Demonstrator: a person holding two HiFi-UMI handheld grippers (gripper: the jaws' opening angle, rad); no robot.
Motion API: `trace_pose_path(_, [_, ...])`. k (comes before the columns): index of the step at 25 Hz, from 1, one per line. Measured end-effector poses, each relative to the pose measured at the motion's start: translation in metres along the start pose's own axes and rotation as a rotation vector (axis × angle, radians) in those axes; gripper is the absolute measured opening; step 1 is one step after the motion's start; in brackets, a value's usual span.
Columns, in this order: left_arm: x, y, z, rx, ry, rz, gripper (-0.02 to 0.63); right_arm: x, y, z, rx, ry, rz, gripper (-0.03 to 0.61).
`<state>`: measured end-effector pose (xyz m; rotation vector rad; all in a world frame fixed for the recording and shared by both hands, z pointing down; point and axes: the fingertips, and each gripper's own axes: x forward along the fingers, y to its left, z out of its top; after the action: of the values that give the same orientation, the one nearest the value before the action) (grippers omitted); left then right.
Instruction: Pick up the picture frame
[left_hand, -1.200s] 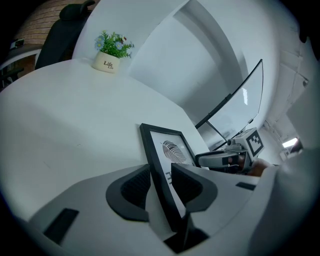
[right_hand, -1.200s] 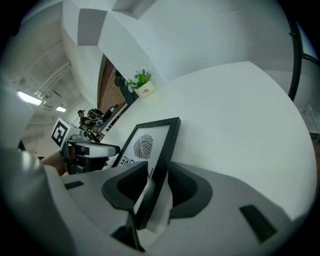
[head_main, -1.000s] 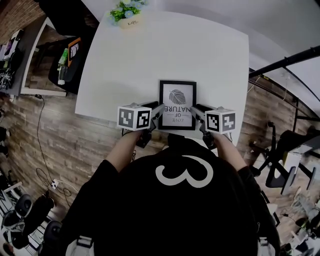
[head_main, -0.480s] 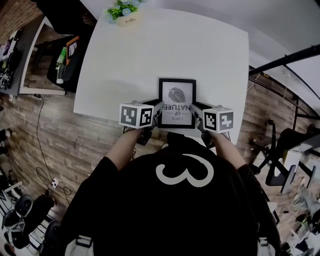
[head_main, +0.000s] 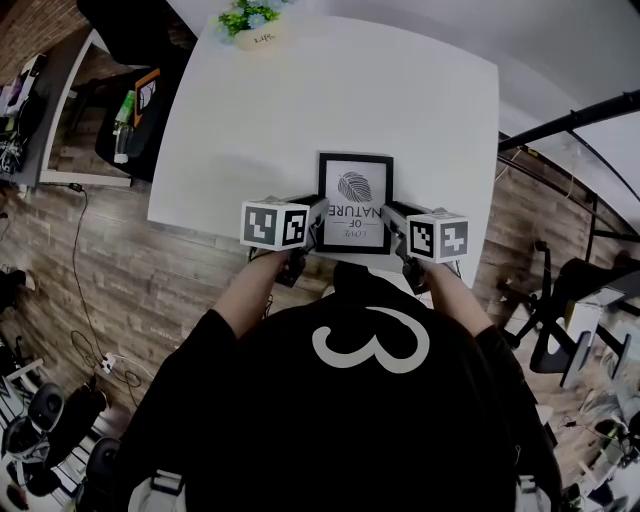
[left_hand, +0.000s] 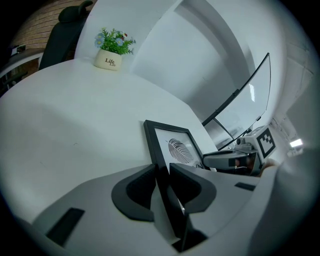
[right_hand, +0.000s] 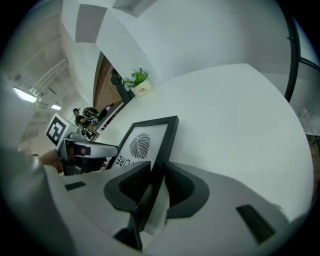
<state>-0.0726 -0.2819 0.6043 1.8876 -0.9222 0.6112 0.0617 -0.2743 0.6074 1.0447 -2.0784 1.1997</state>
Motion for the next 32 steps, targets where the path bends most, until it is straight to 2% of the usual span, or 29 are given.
trace_pose_path(5, [0.0,-0.001,0.0,0.001,-0.001,0.013,0.098,-0.002,-0.001,0.0,0.015,-0.015,-0.019,0.101])
trace_pose_path(21, [-0.002,-0.004,0.001,-0.029,0.001,0.005,0.092,-0.002,-0.004,0.001,0.046,-0.011,-0.006,0.094])
trace_pose_path(26, [-0.01,-0.01,0.009,-0.004,-0.019,-0.001,0.091,-0.005,-0.002,0.002,0.057,-0.027,-0.003,0.094])
trace_pose_path(32, [-0.025,-0.021,0.018,0.032,-0.059,-0.005,0.089,-0.02,0.006,0.016,0.017,-0.077,-0.004,0.091])
